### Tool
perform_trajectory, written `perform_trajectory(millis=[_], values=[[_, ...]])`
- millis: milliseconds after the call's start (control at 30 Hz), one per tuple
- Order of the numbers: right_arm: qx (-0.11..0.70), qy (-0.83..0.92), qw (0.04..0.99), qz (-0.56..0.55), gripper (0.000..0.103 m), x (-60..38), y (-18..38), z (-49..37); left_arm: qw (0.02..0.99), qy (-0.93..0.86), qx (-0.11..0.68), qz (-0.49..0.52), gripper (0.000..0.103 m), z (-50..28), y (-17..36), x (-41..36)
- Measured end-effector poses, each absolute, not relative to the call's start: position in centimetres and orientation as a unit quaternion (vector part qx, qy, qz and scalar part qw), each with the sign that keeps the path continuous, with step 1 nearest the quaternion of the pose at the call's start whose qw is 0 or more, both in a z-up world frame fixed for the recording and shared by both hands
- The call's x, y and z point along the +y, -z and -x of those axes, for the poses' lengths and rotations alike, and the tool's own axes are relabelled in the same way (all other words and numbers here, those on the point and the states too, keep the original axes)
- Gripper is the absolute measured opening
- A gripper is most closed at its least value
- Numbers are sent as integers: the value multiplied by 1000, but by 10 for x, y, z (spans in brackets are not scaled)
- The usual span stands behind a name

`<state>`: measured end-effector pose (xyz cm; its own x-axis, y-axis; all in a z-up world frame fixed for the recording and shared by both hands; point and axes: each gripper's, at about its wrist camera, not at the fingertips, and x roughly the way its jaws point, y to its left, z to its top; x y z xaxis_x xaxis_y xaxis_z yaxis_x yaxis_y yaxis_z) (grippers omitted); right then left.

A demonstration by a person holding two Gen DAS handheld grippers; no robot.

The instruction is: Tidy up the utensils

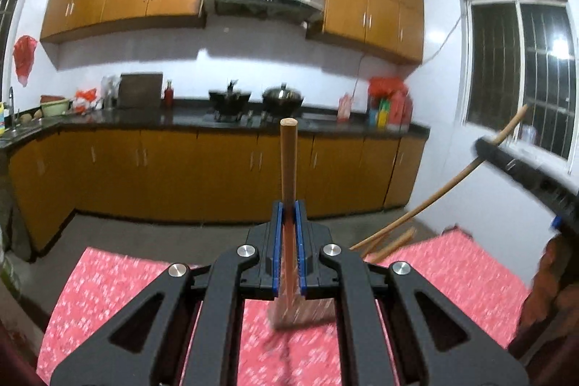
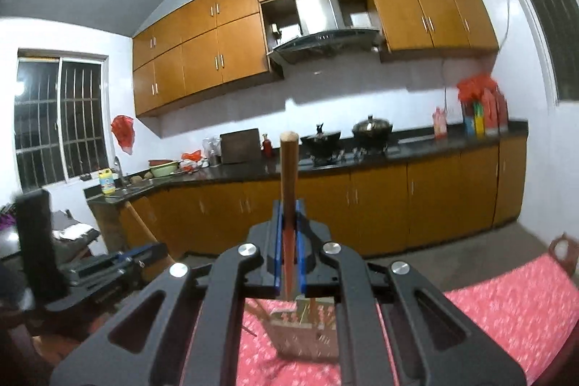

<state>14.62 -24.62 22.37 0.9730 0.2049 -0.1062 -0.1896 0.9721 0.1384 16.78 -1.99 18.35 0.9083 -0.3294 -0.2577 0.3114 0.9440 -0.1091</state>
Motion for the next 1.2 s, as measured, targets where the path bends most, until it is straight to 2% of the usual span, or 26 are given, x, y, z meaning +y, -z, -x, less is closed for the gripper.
perform_trajectory(millis=[233,433,700,767,867,933,1033,1067,1100,1200], values=[[110,-65,991,-34,8,-232,-205,-201,980,159,93,72,7,-190,-204,-38],[156,-63,985,-48,8,-236,-176,-230,981,140,122,59,7,-217,-173,-50],[172,-66,981,-60,8,-237,-163,-240,973,143,167,66,7,-240,-142,-54],[175,-74,979,-69,10,-238,-161,-241,972,145,177,61,7,-243,-138,-57],[168,-78,980,-74,24,-239,-164,-238,971,146,178,62,8,-243,-137,-56],[162,-80,981,-76,24,-240,-167,-235,972,145,175,64,8,-240,-139,-54],[152,-81,982,-79,24,-241,-173,-227,972,143,171,69,19,-241,-145,-51],[148,-82,982,-80,24,-241,-176,-225,973,142,166,72,28,-238,-147,-48],[145,-82,983,-80,24,-241,-177,-223,974,141,163,73,32,-237,-148,-47],[135,-81,985,-78,25,-241,-184,-212,975,141,151,78,33,-229,-155,-41]])
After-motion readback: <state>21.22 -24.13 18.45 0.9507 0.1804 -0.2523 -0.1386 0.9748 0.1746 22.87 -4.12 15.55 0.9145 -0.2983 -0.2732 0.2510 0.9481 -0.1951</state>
